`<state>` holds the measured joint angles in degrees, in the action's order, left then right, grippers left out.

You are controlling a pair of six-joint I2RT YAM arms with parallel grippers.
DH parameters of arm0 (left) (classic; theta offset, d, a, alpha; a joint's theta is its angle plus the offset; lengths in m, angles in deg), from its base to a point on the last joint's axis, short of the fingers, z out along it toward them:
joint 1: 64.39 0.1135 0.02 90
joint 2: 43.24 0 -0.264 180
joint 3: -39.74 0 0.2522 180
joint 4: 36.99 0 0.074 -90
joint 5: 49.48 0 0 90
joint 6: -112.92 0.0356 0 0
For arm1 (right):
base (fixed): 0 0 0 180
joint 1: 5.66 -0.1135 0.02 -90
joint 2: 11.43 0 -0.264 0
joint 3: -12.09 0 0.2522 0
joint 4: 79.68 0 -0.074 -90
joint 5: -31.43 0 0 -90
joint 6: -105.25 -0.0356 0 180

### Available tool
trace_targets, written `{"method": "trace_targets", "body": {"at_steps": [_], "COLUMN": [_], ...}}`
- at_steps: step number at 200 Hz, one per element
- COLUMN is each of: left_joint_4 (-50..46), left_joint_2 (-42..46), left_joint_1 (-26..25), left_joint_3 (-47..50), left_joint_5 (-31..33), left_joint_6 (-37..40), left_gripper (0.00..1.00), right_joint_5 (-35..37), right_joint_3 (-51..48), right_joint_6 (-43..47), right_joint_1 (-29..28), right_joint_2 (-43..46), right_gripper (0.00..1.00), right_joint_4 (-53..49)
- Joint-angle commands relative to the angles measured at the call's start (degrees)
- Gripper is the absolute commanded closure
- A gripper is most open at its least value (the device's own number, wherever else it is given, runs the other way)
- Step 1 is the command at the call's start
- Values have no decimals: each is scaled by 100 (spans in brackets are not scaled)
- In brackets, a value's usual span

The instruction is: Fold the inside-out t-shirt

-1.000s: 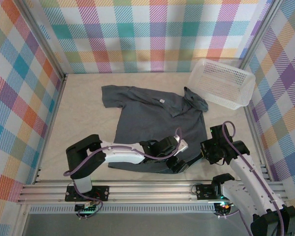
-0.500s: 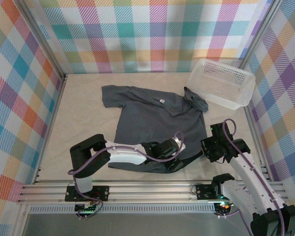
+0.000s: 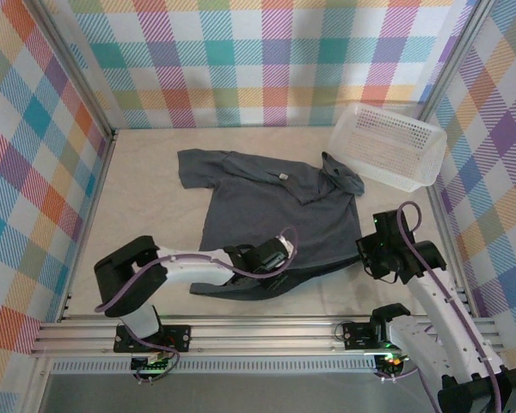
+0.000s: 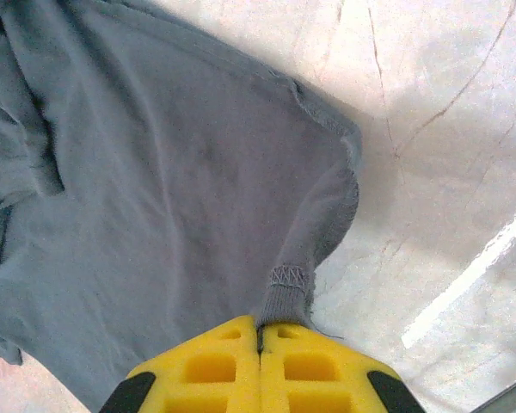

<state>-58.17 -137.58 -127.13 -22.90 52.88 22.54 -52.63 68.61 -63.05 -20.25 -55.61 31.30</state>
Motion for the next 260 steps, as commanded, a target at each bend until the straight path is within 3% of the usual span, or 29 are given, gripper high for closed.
{"method": "trace_targets", "body": {"at_steps": [1, 28, 53, 66, 74, 98, 119, 136, 162, 175, 191, 206, 260], "left_joint_4": [-423, -575, -657, -637, -605, -900, -1186, -1194, -1165, -1216, -1348, -1439, -1794], "left_joint_2": [453, 912, 1402, 1686, 1810, 1866, 1745, 1675, 1695, 1729, 1803, 1912, 2164], "left_joint_1": [237, 480, 653, 856, 956, 1100, 1209, 1374, 1595, 1703, 1811, 1874, 1876], "left_joint_3": [151, 299, 245, 79, -53, -671, -1085, -1343, -1682, -1856, -2046, -2191, -2616], "left_joint_5": [146, -434, -964, -1428, -1689, -1855, -1849, -2054, -2160, -2244, -2337, -2399, -2607], "left_joint_6": [-54, -372, -823, -1183, -1383, -1710, -1985, -2275, -2644, -2778, -2924, -3092, -3127], "left_gripper": [52, 100, 100, 100, 100, 100, 100, 100, 100, 100, 100, 100, 100], "right_joint_5": [481, 606, 328, -177, -746, -3170, -3281, -2765, -1522, -496, 465, 1035, 2698], "right_joint_3": [282, 283, 102, 19, -24, -185, -70, -89, -437, -761, -1384, -1679, -868], "right_joint_6": [348, 594, 1347, 2222, 2848, 4020, 4431, 5077, 6315, 7095, 8187, 9217, 11850], "right_joint_1": [61, 88, 83, 88, 86, 39, -551, -1540, -2796, -3248, -3678, -3869, -3843], "right_joint_2": [-58, -99, -108, -133, -142, -114, -256, -459, -937, -1126, -1413, -1971, -4280], "right_gripper": [100, 100, 100, 80, 72, 52, 46, 50, 75, 85, 96, 100, 100], "right_joint_4": [-390, -408, 136, 762, 1241, 3152, 3960, 4536, 5374, 5831, 7179, 8257, 10003]}}
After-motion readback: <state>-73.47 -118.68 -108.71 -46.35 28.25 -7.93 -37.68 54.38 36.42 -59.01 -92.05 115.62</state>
